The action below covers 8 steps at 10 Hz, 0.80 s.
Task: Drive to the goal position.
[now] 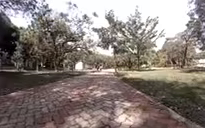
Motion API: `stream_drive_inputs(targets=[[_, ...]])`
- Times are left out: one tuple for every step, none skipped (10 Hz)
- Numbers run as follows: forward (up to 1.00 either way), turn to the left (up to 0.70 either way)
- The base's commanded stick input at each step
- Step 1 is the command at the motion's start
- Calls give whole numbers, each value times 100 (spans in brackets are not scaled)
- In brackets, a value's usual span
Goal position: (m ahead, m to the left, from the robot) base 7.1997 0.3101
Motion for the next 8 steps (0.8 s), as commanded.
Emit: stream_drive_inputs(targets=[[70, 0], [70, 0], [70, 0], [70, 0], [70, 0], [70, 0], [70, 0], [70, 0]])
